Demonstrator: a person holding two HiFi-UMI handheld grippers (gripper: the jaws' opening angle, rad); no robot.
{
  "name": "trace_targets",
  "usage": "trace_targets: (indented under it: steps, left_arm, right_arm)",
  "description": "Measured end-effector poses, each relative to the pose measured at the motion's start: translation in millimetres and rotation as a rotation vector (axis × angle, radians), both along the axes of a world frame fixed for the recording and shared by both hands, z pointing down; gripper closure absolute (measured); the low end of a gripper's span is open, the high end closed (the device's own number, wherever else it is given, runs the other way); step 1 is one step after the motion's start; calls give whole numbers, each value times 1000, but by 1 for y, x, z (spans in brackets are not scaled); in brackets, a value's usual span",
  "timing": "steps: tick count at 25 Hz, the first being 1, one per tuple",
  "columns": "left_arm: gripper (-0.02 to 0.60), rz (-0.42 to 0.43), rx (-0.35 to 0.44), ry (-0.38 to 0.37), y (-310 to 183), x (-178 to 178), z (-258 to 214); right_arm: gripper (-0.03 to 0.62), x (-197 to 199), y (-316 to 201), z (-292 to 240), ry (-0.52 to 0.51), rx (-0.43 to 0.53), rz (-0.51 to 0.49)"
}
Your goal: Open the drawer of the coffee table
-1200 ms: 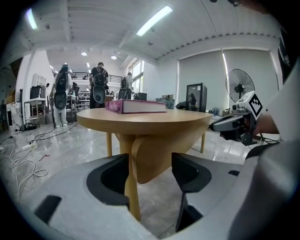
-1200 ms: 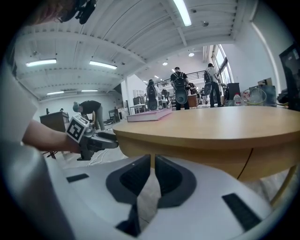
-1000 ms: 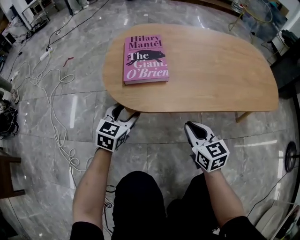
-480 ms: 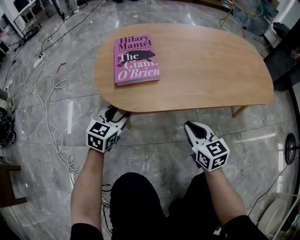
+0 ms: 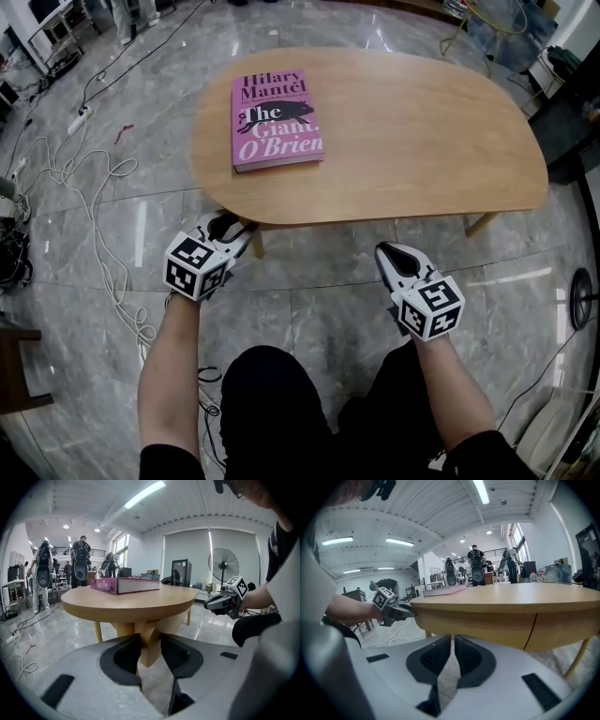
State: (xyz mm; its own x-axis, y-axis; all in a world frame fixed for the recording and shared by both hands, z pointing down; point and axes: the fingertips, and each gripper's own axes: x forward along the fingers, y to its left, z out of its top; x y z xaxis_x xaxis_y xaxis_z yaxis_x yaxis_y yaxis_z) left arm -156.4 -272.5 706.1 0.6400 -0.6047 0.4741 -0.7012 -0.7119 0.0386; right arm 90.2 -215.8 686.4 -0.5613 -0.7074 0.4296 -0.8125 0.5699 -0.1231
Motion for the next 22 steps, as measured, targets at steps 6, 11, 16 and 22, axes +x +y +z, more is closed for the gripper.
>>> trace_targets:
  steps: [6, 11, 16, 22]
  left_arm:
    - [430, -47, 79, -34, -1, -1, -3]
    - [417, -164, 112, -28, 0, -3, -4]
    - [414, -225, 127, -36, 0, -5, -7]
    - [414, -232, 119, -28, 2, -6, -2]
  right_arm:
    - [547, 23, -18, 30, 86, 7, 55]
    - [484, 48, -39, 57, 111, -5, 130]
    - [424, 64, -53, 84, 222, 3, 165]
    - [399, 79, -70, 110, 263, 0, 212]
